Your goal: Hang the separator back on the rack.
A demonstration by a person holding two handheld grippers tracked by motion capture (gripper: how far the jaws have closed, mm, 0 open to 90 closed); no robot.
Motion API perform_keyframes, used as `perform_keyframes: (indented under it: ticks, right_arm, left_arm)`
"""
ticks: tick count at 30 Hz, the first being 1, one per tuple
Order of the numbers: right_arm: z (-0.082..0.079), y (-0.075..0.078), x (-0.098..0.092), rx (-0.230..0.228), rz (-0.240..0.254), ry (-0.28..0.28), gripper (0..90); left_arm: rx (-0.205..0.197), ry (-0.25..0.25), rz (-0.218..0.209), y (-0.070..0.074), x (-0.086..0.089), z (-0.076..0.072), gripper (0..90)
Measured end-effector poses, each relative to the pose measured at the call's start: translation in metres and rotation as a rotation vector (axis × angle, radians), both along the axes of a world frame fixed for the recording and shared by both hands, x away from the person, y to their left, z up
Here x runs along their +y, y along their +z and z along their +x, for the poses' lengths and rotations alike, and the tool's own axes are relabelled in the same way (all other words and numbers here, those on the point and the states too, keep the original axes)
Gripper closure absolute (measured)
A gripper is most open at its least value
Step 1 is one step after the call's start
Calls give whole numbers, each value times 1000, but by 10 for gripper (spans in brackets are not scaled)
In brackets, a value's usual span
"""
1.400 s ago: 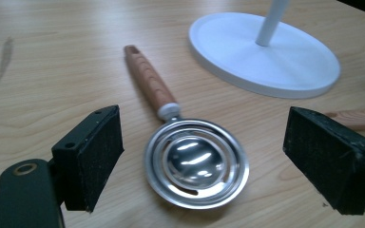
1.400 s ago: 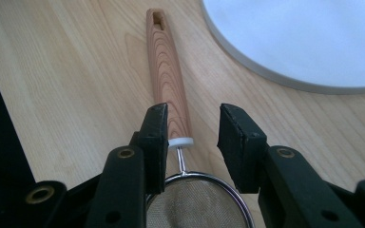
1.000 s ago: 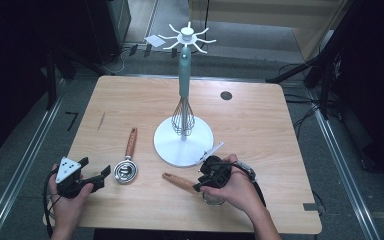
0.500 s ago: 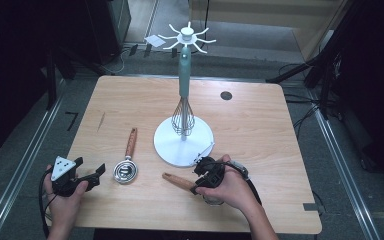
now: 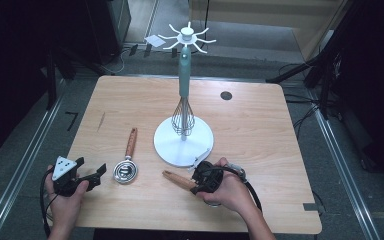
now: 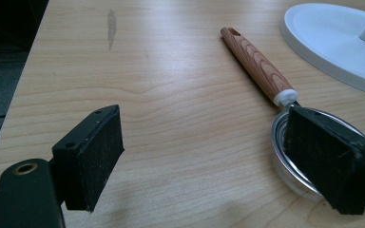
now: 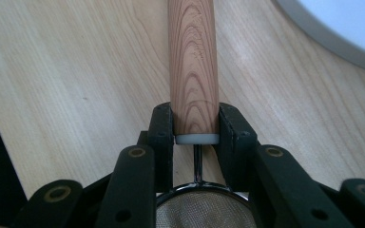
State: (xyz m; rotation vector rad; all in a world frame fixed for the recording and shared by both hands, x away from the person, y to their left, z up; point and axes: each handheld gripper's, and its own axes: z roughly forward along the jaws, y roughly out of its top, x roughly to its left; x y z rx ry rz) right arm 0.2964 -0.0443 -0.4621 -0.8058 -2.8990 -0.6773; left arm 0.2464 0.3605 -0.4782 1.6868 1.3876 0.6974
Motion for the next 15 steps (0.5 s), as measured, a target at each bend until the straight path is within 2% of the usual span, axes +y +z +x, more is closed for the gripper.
perform_keyframes:
  ticks: [6, 15]
  right_arm:
    - [-2, 12, -11, -50, 70, -42, 716]
    - [-2, 21, -31, -129, 157, -119, 716]
  left_arm:
    - [-3, 8, -11, 0, 1, 0, 129]
    - [-3, -1, -18, 1, 2, 0, 33]
